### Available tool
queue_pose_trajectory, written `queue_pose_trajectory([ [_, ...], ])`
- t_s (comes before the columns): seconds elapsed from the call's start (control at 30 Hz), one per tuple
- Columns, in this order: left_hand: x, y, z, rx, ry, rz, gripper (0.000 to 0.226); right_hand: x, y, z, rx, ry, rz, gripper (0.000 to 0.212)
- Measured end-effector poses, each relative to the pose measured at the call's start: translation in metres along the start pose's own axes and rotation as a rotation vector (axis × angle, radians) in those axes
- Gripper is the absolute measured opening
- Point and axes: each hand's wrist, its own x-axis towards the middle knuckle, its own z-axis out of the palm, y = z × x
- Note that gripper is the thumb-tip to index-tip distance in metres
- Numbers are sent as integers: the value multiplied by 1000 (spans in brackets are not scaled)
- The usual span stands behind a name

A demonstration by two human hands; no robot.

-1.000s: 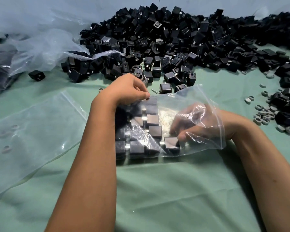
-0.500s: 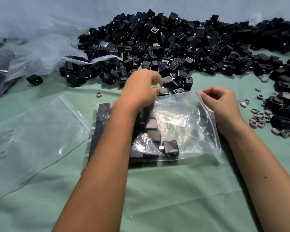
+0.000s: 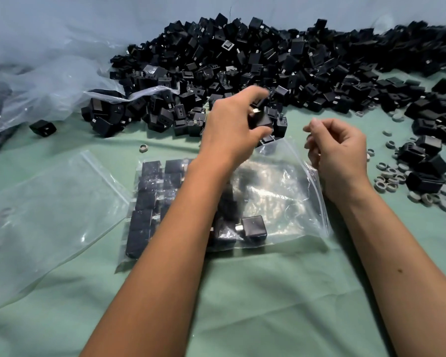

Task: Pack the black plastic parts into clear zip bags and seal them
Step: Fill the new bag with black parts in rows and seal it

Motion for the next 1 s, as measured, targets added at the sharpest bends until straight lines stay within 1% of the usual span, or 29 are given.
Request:
queue_pose_trajectory([
  [0.03, -1, 9, 2, -39, -6, 58, 59, 0, -1, -1, 25, -62, -21, 20],
  [0.1, -6, 24, 10, -41, -4, 175, 59, -1, -2, -1, 66, -191, -37, 24],
  [0.17, -10, 33, 20, -8, 10, 263, 54, -2, -2, -1, 143, -247, -4, 20],
  [0.23, -11, 36, 25, -45, -32, 281, 53, -2, -3, -4, 218, -233, 44, 19],
  [0.3, -9, 34, 23, -92, -112, 261, 56, -1, -5, -9, 262, -176, 110, 18],
  [0.33, -8, 30, 21, -84, -143, 251, 51, 0, -7, -12, 269, -132, 150, 17],
  [0.4, -5, 20, 15, -9, -200, 240, 31, 2, -10, -17, 226, -28, 233, 21],
  [0.43, -4, 13, 13, 34, -249, 237, 30, 2, -10, -18, 170, 3, 265, 23],
  [0.47, -3, 7, 10, 65, -319, 231, 39, 2, -10, -20, 105, 6, 289, 22],
  [0.5, -3, 2, 9, 80, -401, 218, 48, 1, -9, -20, 42, -20, 309, 21],
  [0.53, -4, -1, 7, 90, -467, 210, 53, -1, -8, -20, -22, -62, 321, 19],
  [0.6, -4, -5, 7, 101, -526, 227, 50, -5, -6, -19, -126, -151, 314, 20],
  [0.67, -3, -9, 9, 100, -525, 237, 43, -8, -7, -16, -92, -233, 305, 22],
  [0.73, -1, -12, 8, 81, -506, 240, 42, -9, -8, -15, 50, -304, 314, 21],
  [0.83, 3, -14, 6, 56, -482, 254, 44, -13, -12, -10, 192, -413, 324, 10],
  [0.87, 3, -15, 6, 52, -481, 258, 44, -15, -14, -8, 223, -453, 329, 10],
  [0.93, 3, -14, 5, 43, -478, 264, 40, -18, -16, -5, 246, -520, 339, 20],
  [1.0, 2, -13, 4, 42, -454, 281, 29, -20, -18, -4, 228, -551, 336, 22],
])
